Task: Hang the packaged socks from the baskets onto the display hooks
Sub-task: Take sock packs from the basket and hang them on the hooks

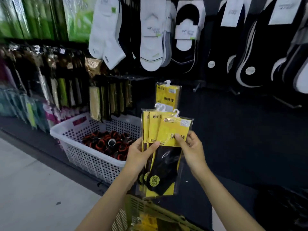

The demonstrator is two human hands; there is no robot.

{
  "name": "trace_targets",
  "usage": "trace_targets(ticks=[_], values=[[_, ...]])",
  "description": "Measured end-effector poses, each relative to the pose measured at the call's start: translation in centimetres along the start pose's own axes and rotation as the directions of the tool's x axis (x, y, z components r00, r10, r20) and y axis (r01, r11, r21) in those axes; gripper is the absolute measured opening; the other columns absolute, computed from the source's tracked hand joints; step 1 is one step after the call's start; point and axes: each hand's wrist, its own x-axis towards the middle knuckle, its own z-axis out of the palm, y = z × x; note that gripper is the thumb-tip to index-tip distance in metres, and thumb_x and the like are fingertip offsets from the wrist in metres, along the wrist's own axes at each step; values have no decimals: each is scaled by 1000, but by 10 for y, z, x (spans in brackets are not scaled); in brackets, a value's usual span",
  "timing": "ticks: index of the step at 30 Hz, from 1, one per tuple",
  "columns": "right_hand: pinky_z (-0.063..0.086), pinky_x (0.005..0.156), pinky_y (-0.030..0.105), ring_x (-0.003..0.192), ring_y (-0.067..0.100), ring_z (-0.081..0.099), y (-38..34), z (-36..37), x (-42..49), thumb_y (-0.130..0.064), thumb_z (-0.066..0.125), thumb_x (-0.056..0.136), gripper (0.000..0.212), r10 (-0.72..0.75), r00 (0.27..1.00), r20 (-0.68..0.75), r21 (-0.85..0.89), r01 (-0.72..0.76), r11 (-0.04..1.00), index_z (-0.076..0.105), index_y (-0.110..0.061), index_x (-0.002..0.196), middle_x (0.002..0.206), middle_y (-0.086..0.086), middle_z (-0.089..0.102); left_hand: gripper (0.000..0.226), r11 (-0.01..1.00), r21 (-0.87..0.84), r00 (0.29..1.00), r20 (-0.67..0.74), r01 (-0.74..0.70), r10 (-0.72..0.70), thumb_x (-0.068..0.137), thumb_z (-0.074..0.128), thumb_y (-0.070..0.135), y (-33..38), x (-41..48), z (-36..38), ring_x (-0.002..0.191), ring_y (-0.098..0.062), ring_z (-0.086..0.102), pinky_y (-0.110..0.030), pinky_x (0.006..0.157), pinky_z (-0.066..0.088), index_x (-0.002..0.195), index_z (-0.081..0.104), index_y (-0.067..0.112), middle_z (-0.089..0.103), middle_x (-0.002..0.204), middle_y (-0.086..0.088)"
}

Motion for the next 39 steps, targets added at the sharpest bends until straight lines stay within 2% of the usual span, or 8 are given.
trace_targets(ticks=[6,10,15,22,28,33,36,39], values=[[54,68,15,85,8,71,-2,9,24,-19,57,94,11,-8,1000,-18,-6,8,1000,62,-15,103,91,-7,75,34,992,94,988,-119,-89,100,78,58,55,18,25,-31,63,-8,52,-10,57,39,72,60,21,58,65,8],[53,68,15,84,7,71,-14,18,51,-17,54,96,9,-55,997,-54,-42,53,998,62,-17,99,89,-5,75,47,986,124,973,-187,-115,137,81,57,55,28,49,-63,73,-12,44,-18,61,33,86,58,9,49,83,-3],[56,84,39,92,26,69,-27,36,90,-18,52,97,8,-83,990,-119,-118,68,991,60,-20,96,96,8,73,42,982,135,950,-263,-134,166,82,57,54,51,74,-85,50,0,30,-17,56,30,64,39,21,36,57,13],[48,63,11,85,9,67,-26,61,127,-19,51,98,7,-126,988,-86,-240,102,965,56,-21,94,94,-3,69,56,973,122,934,-277,-197,224,85,56,52,62,100,-96,64,-6,38,-17,61,30,90,57,-3,46,85,-4],[54,74,20,87,5,67,-16,64,137,-21,50,98,7,-135,986,-97,-221,111,969,57,-22,100,95,-5,70,31,982,99,942,-282,-159,181,83,58,52,58,108,-92,50,11,42,-15,62,31,69,36,35,36,64,22],[48,65,10,79,1,62,-3,58,145,-20,52,97,8,-135,982,-133,-260,97,961,60,-18,100,87,-10,66,37,986,27,948,-271,-166,167,83,59,50,51,116,-92,104,6,52,-24,93,32,107,62,21,61,116,15],[51,74,21,85,8,64,2,57,161,-23,54,96,12,-85,977,-198,-268,29,963,61,-13,99,91,-4,68,24,986,35,945,-280,-165,168,84,59,50,50,119,-91,74,8,51,-18,76,35,74,54,28,56,78,15],[52,79,32,86,17,63,8,57,179,-25,58,94,15,32,959,-281,-189,-88,978,62,-11,93,96,7,68,32,983,57,944,-275,-174,183,85,58,49,50,120,-90,79,-6,57,-22,76,39,74,56,20,62,78,4]])
